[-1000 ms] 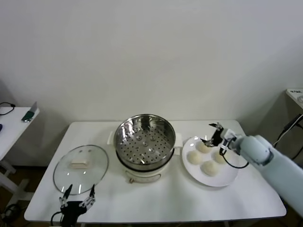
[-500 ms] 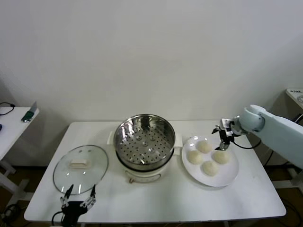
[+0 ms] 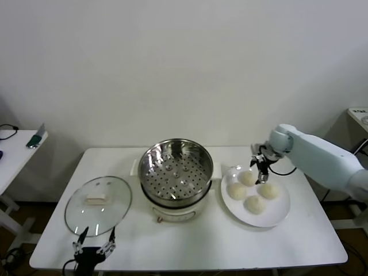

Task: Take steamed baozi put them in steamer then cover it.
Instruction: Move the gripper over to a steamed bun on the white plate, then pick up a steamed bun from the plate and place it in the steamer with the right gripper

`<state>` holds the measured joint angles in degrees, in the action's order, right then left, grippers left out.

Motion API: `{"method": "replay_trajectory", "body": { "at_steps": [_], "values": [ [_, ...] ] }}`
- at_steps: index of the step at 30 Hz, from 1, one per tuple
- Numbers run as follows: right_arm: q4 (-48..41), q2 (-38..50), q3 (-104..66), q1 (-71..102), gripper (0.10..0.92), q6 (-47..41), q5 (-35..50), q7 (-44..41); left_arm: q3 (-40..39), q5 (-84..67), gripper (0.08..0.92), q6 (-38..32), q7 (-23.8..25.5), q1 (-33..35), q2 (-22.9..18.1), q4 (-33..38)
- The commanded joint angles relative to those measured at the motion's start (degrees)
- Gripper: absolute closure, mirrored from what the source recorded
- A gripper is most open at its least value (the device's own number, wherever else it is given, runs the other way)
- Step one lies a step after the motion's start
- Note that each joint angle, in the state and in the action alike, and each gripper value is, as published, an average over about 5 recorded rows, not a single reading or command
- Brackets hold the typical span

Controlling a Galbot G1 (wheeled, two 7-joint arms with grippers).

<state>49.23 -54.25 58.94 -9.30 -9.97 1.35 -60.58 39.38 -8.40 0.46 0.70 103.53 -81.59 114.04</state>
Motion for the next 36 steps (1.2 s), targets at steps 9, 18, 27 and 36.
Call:
{"method": "replay_trajectory", "body": {
  "at_steps": [9,18,27,36],
  "values": [
    [-9.11,-5.49,-3.55,3.42,0.216,2.49,-4.08,0.79,-0.27,0.18,0.177,-0.21,-0.03,-0.14,-0.05,-0.34],
    [-8.08,-5.48,-3.93,3.0,0.362,2.73,-3.76,1.05,-0.28,0.21,0.177,-0.39,-0.09,-0.29,0.05,-0.41],
    [4.25,-0.24,7.2,-11.4,0.38,5.6,2.46,-0.49,-0.37,0.34,0.177,-0.7,-0.13,-0.01,-0.1,0.05],
    [21.54,-2.11,24.74,-40.9,0.38,24.03,13.65,-0.1,-0.61,1.55,0.177,-1.43,-0.03,0.33,0.01,0.92]
  ]
}}
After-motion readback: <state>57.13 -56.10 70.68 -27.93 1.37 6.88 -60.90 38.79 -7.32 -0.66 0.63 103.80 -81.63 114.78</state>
